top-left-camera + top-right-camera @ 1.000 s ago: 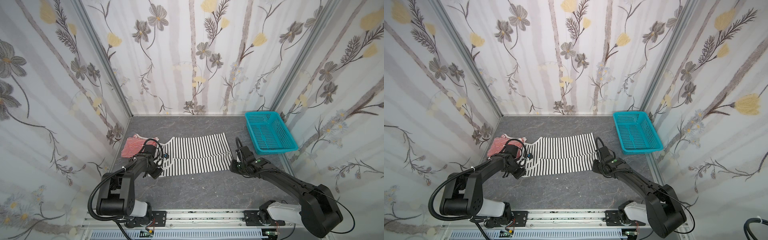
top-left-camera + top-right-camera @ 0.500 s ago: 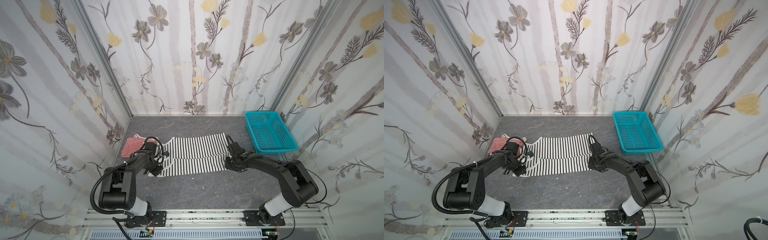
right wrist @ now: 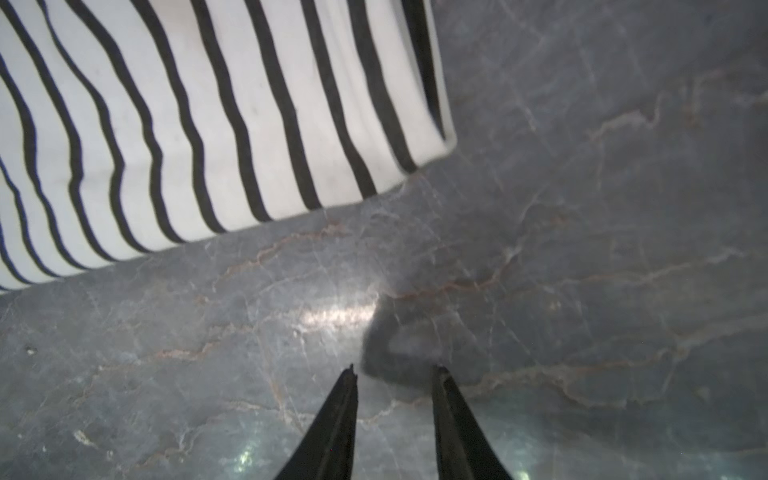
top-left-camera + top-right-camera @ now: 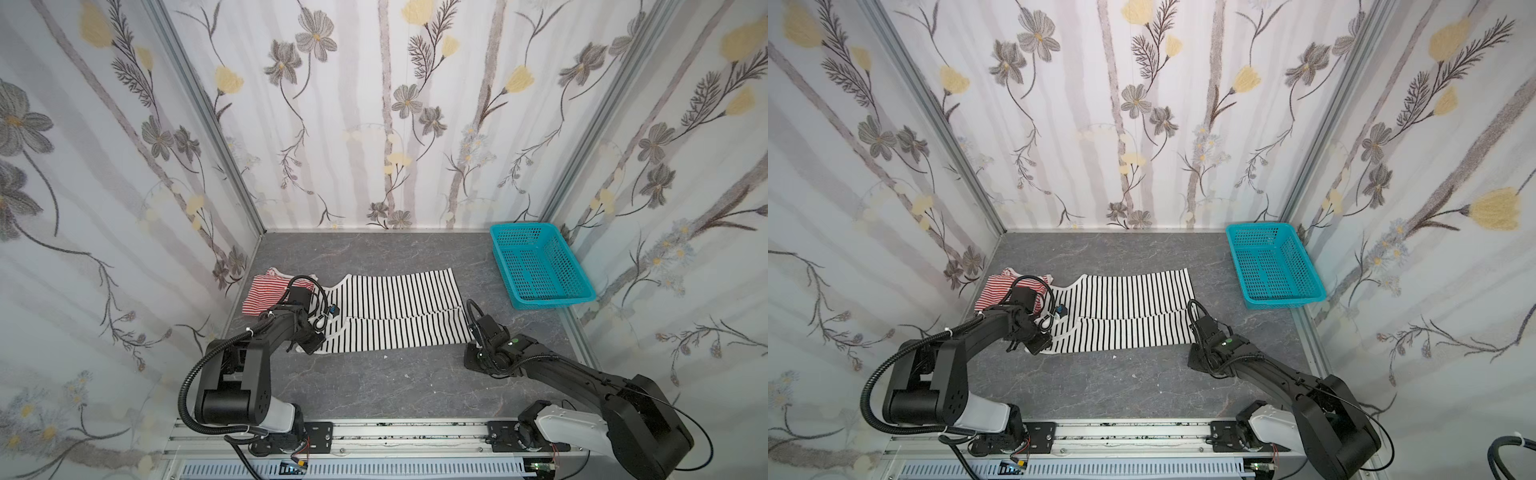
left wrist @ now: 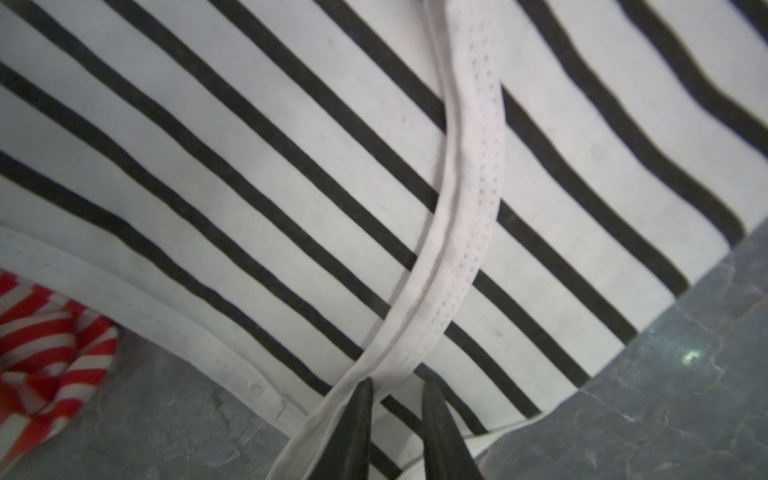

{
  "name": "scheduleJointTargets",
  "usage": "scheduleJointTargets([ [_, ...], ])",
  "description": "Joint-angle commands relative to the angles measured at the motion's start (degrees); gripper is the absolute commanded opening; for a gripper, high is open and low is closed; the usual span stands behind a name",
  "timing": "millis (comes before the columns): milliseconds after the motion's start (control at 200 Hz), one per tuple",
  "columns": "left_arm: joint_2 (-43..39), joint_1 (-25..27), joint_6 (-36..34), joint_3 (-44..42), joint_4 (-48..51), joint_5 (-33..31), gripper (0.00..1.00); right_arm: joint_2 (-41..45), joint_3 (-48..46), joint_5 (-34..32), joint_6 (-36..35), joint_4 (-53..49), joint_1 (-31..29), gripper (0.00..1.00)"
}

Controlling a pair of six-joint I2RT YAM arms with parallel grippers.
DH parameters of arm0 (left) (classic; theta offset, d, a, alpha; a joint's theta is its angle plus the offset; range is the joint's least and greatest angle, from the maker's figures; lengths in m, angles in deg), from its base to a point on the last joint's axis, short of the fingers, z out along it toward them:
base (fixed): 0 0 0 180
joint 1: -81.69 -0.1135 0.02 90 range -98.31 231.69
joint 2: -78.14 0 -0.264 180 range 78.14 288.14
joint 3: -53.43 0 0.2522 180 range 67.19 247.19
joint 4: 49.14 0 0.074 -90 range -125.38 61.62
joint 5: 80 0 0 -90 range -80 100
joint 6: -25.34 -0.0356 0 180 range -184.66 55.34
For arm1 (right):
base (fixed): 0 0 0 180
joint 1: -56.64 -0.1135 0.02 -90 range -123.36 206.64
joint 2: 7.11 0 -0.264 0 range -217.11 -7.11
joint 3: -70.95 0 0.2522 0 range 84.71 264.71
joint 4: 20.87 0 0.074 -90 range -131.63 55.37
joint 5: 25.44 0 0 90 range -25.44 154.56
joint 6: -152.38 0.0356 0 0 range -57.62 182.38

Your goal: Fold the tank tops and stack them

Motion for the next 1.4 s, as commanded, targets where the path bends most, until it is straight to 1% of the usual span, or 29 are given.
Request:
scheduleJointTargets([
  [0,0.9,0.0,-0.6,-0.1,4.8,-1.1,0.26,2.9,1.1,0.7,2.1,-0.9,-0.3,0.34],
  [90,1.5,0.0,0.6,2.0,5.0,-0.2,0.26,1.5,4.6,-0.4,1.3,-0.9,0.0,0.35],
  [215,2.9,0.0,0.9,3.5,5.1,0.1,0.3,-5.8,10.3,-1.8,-1.3,0.1,0.4,0.36],
  [230,3.1,0.0,1.0,3.6,5.1,0.1,0.32,-6.8,10.9,-2.0,-1.6,0.5,0.4,0.37],
  [245,3.2,0.0,1.0,3.7,5.1,0.3,0.34,-7.8,11.5,-2.1,-1.8,0.8,0.5,0.4],
  [255,3.3,0.0,1.0,3.7,5.1,0.2,0.35,-8.3,11.9,-2.2,-2.0,1.0,0.6,0.41],
  [310,3.8,0.0,1.1,4.0,5.1,0.5,0.42,-12.0,14.0,-2.4,-3.1,2.1,1.0,0.43],
  [345,4.0,0.0,1.2,4.3,5.1,0.5,0.44,-14.0,14.3,-2.5,-3.6,2.9,1.3,0.43],
  [375,4.2,0.0,1.2,4.5,5.1,0.7,0.45,-15.7,16.7,-2.5,-4.1,3.6,1.8,0.43],
  [430,4.4,0.0,1.4,4.7,5.1,1.1,0.46,-19.4,18.3,-2.5,-5.0,4.6,2.8,0.43],
  [510,4.7,0.0,1.5,4.9,5.1,1.5,0.46,-22.5,19.8,-2.6,-5.9,5.6,4.1,0.44],
  [675,5.2,0.0,1.4,4.6,5.1,1.7,0.47,-25.4,19.8,-2.6,-6.7,6.7,4.9,0.44],
  [829,5.3,0.0,0.8,4.2,5.1,1.1,0.48,-23.7,15.2,-2.4,-5.9,7.2,4.4,0.44],
  [864,5.3,0.0,0.7,4.1,5.2,1.1,0.48,-22.8,12.3,-2.4,-5.5,7.0,4.1,0.44],
  [1044,6.1,0.1,0.0,3.7,5.3,0.2,0.49,-16.7,5.6,-2.7,-3.0,4.6,1.8,0.44],
  [1069,6.2,0.0,-0.2,3.6,5.3,0.1,0.49,-14.4,4.9,-2.7,-2.7,4.1,1.4,0.44],
  [1259,6.3,0.0,-1.2,2.9,6.5,0.1,0.49,-7.4,3.0,-2.4,-0.5,0.0,-0.6,0.44],
  [1394,5.2,0.1,-3.0,2.3,9.4,1.4,0.49,-3.8,4.3,-1.7,-0.2,-2.0,-0.6,0.44],
])
